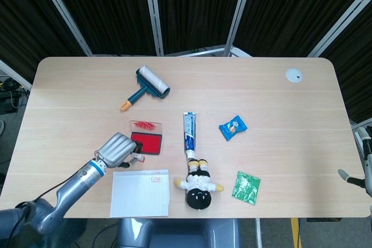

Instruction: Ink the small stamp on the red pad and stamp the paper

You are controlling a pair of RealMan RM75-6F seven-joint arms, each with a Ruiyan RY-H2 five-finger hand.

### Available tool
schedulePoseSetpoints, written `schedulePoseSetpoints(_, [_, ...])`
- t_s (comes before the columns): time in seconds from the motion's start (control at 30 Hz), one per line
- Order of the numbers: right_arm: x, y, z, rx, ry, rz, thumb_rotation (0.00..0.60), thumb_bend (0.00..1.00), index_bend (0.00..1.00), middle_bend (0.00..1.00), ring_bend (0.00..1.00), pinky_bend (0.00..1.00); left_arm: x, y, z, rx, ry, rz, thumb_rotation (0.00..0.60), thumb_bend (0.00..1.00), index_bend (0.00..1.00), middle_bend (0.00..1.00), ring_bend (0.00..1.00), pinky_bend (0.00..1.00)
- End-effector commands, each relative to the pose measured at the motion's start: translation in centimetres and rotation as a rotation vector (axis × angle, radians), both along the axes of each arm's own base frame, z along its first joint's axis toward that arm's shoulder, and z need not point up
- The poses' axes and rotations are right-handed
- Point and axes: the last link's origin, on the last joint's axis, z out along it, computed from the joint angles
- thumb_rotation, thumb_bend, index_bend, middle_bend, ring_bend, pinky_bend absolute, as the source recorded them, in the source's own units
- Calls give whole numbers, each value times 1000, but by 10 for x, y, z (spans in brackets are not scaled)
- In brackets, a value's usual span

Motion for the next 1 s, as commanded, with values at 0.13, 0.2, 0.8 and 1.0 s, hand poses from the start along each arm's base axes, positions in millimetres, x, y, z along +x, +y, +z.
schedulePoseSetpoints(0.13, [1, 1, 1, -1, -2, 2, 600, 0, 0, 0, 0, 0, -6, -35, -3, -29, 50, -41, 600, 450, 616, 568, 825, 884])
schedulePoseSetpoints(0.2, [1, 1, 1, -2, -2, 3, 600, 0, 0, 0, 0, 0, -7, -41, -5, -32, 56, -44, 600, 450, 618, 568, 826, 884])
schedulePoseSetpoints(0.8, [0, 2, 5, -7, -18, 4, 600, 0, 0, 0, 0, 0, -9, -62, -36, 42, 79, 55, 600, 450, 627, 571, 825, 883])
schedulePoseSetpoints(1.0, [-1, 2, 5, -7, -21, 3, 600, 0, 0, 0, 0, 0, -10, -62, -41, 65, 88, 60, 600, 450, 627, 571, 825, 883])
